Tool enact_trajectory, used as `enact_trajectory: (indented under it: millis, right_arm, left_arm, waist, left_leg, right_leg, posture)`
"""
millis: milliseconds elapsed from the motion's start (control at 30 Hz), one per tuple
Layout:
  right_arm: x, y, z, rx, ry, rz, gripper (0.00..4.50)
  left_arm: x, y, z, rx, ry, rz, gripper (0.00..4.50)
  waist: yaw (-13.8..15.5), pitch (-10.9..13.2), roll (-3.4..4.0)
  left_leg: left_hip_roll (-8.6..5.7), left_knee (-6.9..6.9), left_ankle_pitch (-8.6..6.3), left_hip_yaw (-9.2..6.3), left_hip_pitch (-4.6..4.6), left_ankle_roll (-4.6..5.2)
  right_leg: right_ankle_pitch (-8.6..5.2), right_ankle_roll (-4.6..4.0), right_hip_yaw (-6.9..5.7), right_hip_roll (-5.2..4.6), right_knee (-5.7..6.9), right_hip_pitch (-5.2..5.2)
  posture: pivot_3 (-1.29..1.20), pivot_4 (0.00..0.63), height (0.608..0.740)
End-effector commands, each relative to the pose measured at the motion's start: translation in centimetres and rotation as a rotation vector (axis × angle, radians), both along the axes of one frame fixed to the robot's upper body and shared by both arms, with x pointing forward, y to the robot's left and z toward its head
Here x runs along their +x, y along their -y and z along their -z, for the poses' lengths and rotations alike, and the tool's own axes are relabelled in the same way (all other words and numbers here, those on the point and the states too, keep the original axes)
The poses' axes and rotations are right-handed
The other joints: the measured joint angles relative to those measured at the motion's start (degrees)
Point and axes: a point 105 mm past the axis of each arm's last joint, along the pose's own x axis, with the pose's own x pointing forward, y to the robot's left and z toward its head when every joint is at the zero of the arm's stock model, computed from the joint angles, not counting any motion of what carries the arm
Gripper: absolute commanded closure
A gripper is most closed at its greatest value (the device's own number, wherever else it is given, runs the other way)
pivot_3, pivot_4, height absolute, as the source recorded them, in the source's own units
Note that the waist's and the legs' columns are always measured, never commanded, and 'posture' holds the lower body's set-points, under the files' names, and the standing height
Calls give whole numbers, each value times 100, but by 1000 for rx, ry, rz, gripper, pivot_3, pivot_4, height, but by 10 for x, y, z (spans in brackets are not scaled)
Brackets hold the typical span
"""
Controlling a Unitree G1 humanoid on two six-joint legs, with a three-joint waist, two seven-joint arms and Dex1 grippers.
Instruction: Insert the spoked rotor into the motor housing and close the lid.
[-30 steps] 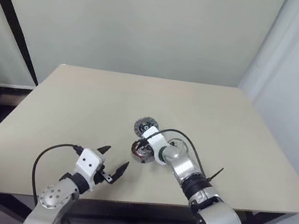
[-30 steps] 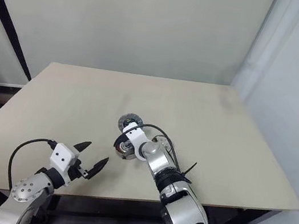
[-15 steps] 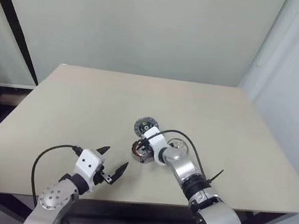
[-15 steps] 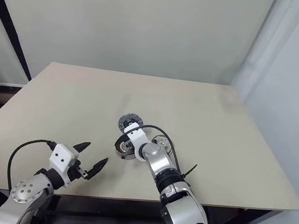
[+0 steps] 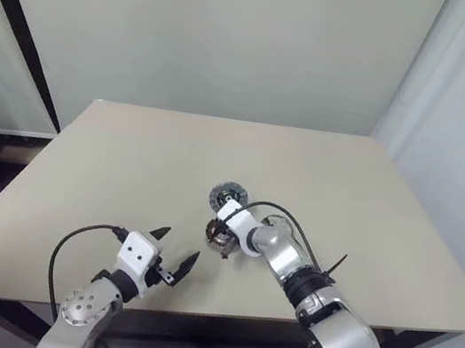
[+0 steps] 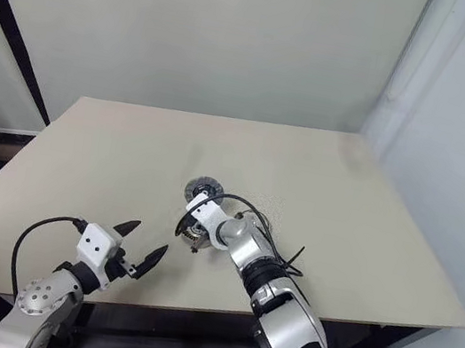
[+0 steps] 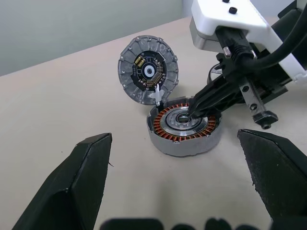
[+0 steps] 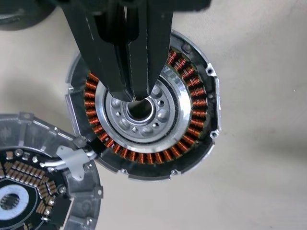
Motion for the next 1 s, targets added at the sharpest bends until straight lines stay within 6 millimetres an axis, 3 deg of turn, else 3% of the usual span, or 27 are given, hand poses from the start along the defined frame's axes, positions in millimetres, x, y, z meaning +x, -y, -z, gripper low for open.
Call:
enact_trajectory:
  millis: [33, 233, 467, 567, 800, 1000]
  right_arm:
    - [6, -2, -13, 38, 35, 19, 4451]
    - [6, -12, -23, 134, 42, 28, 4451]
    - [3, -18, -19, 157, 21, 31, 4451]
    - [1, -19, -18, 154, 19, 19, 3971]
    - [3, -19, -18, 159, 28, 28, 1579]
    - [4, -19, -18, 161, 34, 31, 1579]
  left_arm:
    - [5, 3, -11, 0, 53, 8, 0]
    - [5, 3, -11, 2, 53, 13, 0]
    - [5, 2, -12, 5, 54, 13, 0]
    - [5, 2, -12, 6, 53, 12, 0]
    - [5, 1, -12, 6, 55, 11, 0]
    - [5, 2, -13, 6, 57, 13, 0]
  waist:
    - [-1, 0, 0]
    - [-3, 0, 0]
    - [-9, 0, 0]
    - [-8, 0, 0]
    - [-10, 0, 0]
    - [-10, 0, 0]
  left_leg:
    - [0, 0, 0, 0, 0, 0]
    - [0, 0, 0, 0, -2, 0]
    - [0, 0, 0, 0, -3, 0]
    - [0, 0, 0, -1, -3, 0]
    - [0, 0, 0, -1, -3, 0]
    - [0, 0, 0, 0, -3, 0]
  right_leg:
    - [0, 0, 0, 0, 0, 0]
    - [0, 0, 0, 1, 0, -2]
    - [0, 0, 0, 1, 0, -3]
    - [0, 0, 0, 1, 0, -3]
    - [0, 0, 0, 1, 0, -3]
    - [0, 0, 0, 1, 0, -3]
  posture:
    - [0, 0, 740]
    - [0, 0, 740]
    - [0, 0, 740]
    - [0, 0, 740]
    - [0, 0, 740]
    - [0, 0, 740]
